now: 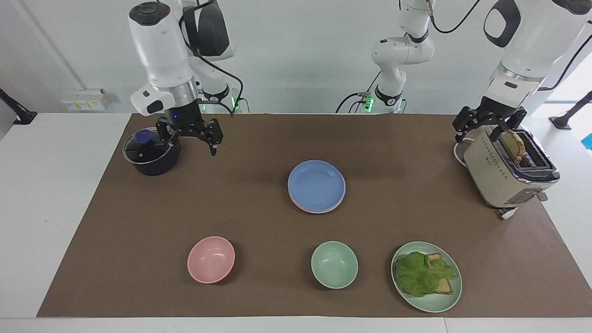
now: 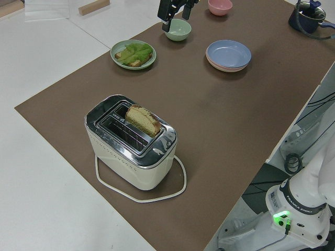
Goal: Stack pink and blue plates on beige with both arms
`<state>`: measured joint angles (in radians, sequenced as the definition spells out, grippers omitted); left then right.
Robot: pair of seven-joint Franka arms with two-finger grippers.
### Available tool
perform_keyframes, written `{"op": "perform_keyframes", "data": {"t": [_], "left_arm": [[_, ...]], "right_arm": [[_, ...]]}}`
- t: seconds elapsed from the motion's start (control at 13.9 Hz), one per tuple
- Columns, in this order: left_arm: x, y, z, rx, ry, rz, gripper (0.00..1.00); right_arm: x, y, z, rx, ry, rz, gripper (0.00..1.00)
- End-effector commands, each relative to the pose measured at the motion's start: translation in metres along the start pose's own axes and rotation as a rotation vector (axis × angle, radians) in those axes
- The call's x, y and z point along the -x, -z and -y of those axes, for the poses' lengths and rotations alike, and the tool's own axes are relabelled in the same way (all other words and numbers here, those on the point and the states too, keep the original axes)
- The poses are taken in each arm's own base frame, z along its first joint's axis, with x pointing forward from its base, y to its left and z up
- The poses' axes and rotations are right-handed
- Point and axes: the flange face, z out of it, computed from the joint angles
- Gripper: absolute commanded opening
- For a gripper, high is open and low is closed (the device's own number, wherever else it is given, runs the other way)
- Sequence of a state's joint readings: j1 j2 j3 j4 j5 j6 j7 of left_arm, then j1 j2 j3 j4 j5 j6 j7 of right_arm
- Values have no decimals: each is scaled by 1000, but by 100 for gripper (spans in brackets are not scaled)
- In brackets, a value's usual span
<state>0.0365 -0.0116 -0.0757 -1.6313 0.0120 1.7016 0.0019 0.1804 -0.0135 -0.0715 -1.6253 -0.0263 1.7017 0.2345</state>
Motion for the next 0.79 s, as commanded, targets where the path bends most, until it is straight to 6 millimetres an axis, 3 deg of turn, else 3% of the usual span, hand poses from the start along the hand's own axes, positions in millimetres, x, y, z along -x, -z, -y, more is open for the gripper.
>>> {"op": "perform_keyframes", "data": {"t": [0.0,0.29,0.72], "left_arm": [[1,5,2,-10,0,7,100],[1,5,2,-10,0,7,100],[2,4,2,-10,0,8,100]], "right_arm": [[0,17,-37,14,-4,30,100],[10,27,-72,19,-33,68,100],[29,19,-82,27,5,97,100]]}}
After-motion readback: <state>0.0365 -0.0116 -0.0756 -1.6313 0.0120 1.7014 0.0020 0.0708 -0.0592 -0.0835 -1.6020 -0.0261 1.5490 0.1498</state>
